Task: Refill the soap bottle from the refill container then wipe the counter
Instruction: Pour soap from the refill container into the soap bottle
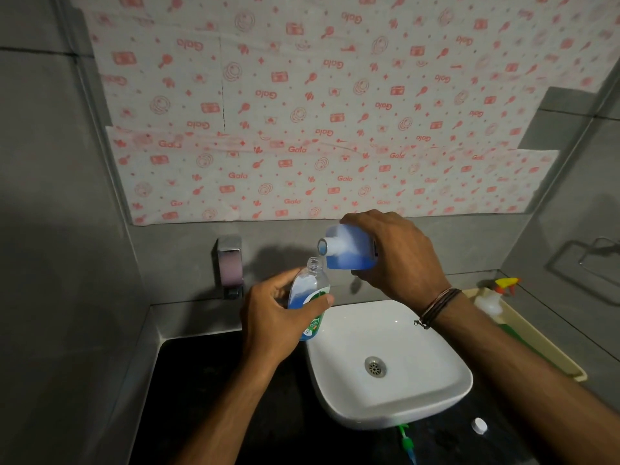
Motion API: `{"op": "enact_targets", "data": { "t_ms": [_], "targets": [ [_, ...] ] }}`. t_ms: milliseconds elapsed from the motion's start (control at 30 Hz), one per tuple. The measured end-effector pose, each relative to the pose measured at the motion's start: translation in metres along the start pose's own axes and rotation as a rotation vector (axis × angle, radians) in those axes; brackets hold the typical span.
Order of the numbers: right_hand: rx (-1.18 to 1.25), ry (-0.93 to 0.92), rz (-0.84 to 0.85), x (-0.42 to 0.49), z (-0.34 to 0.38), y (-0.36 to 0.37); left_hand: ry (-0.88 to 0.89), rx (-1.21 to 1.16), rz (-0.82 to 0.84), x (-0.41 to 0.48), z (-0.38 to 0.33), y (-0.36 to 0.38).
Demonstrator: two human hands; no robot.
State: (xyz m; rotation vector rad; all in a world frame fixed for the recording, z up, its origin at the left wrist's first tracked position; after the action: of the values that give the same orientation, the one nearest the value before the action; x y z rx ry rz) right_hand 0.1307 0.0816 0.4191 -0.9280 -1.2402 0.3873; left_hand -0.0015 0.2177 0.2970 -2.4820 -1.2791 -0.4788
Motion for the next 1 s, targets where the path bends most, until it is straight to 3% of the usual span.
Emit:
{"op": "enact_targets", "data": {
  "t_ms": [1000],
  "targets": [
    [-0.045, -0.059, -0.059, -0.011, 0.020, -0.030, -0.019, -0.009, 0.016, -0.017, -0.016, -0.011]
  ]
}}
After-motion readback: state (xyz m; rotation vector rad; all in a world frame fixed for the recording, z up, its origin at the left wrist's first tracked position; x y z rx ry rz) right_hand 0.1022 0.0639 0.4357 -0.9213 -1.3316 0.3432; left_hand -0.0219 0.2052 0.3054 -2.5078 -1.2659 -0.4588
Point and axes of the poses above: each hand's wrist, its own x-axis towards the middle knuckle, its own y-axis out of the palm, z = x × y, the point moved 3 cm from there along x, towards the middle knuckle, and after that the axes turned 1 degree about -z, right-handed, at the moved point
